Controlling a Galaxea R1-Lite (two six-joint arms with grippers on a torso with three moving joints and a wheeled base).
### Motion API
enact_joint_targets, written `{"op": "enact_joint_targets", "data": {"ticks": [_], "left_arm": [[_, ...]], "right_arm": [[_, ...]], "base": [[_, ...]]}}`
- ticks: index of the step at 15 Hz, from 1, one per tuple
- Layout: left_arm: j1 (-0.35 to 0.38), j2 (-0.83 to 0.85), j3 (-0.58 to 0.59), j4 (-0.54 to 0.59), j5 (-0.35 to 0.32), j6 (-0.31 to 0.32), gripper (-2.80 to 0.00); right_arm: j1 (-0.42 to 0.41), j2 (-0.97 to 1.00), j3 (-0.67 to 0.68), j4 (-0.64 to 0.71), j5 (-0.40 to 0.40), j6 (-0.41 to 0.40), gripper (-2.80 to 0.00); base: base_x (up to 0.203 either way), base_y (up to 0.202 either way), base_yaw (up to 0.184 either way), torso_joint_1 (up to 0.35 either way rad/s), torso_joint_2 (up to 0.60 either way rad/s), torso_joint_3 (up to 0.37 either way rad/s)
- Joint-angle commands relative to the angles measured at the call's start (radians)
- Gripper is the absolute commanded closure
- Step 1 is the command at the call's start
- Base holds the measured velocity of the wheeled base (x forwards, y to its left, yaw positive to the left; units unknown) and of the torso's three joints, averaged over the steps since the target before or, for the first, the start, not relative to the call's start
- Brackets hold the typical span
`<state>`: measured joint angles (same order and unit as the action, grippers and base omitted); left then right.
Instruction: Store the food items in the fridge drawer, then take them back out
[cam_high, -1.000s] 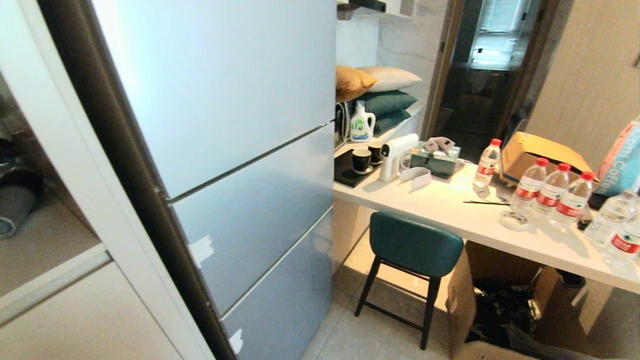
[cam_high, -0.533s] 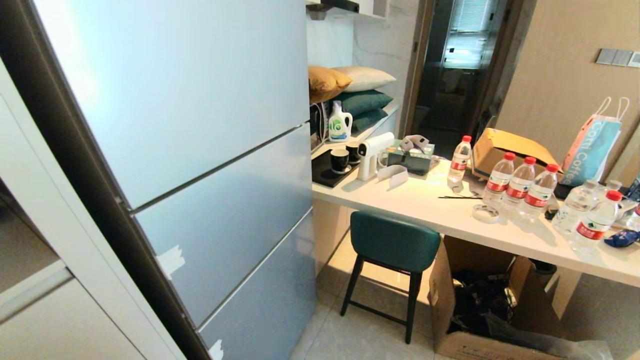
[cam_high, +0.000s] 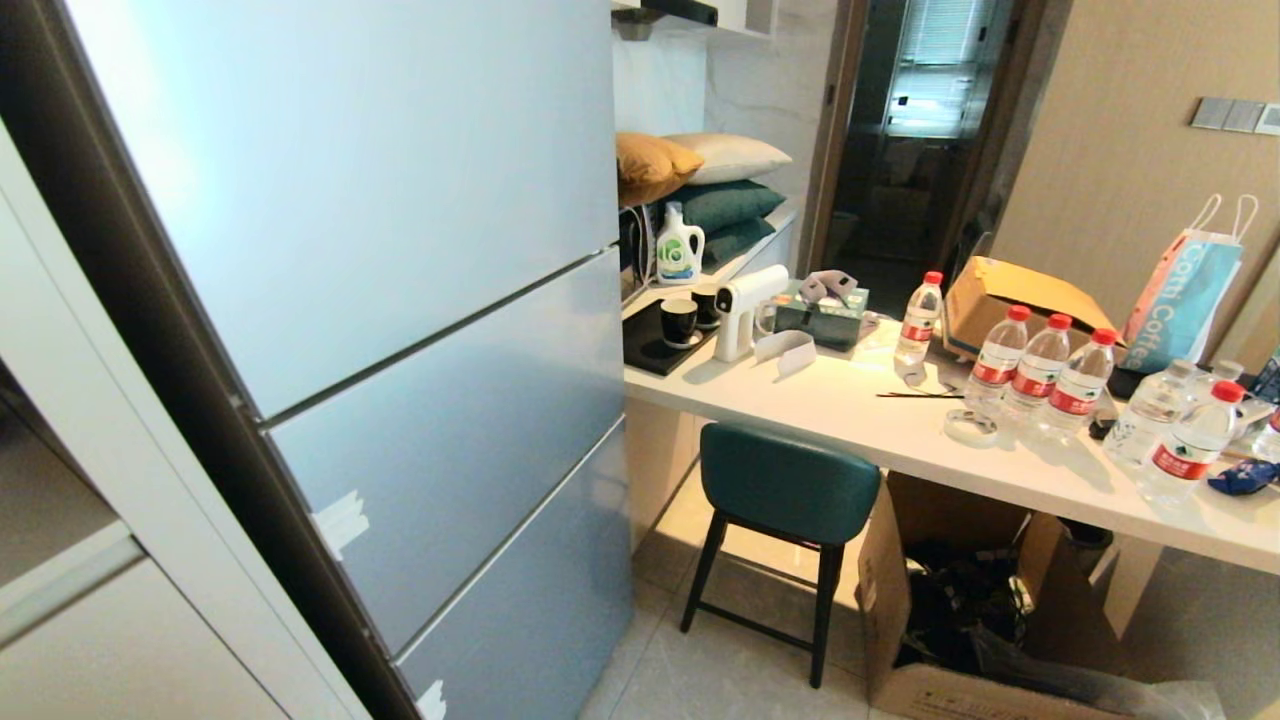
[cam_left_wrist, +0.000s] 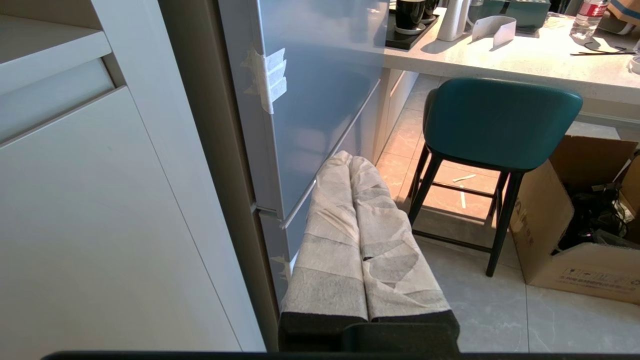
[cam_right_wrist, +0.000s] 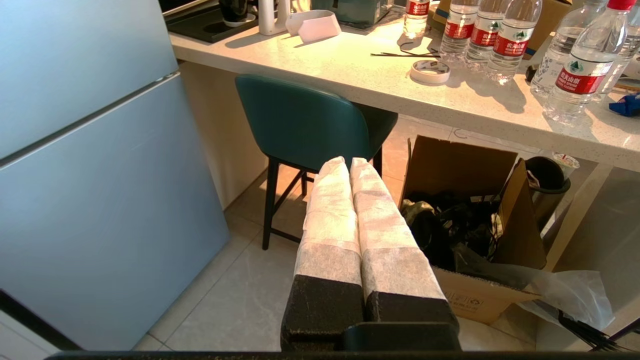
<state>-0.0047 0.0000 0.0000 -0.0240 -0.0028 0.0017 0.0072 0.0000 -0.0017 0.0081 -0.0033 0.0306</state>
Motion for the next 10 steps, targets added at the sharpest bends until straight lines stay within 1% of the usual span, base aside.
{"op": "enact_joint_targets", "data": {"ticks": [1, 5, 8, 10], "left_arm": [[0.000, 0.000, 0.011, -0.001, -0.001, 0.003, 0.00], [0.000, 0.000, 0.011, -0.001, 0.000, 0.001, 0.00], [0.000, 0.000, 0.011, -0.002, 0.000, 0.003, 0.00], [0.000, 0.000, -0.002, 0.001, -0.004, 0.017, 0.00]], "right_arm": [[0.000, 0.002, 0.000, 0.000, -0.001, 0.000, 0.00], [0.000, 0.002, 0.000, 0.000, 0.002, -0.011, 0.00], [0.000, 0.002, 0.000, 0.000, 0.000, -0.003, 0.00], [0.000, 0.002, 0.000, 0.000, 0.000, -0.007, 0.00]], "base": [[0.000, 0.000, 0.000, 0.000, 0.00, 0.000], [0.000, 0.000, 0.000, 0.000, 0.00, 0.000], [0.000, 0.000, 0.000, 0.000, 0.00, 0.000], [0.000, 0.000, 0.000, 0.000, 0.00, 0.000]]}}
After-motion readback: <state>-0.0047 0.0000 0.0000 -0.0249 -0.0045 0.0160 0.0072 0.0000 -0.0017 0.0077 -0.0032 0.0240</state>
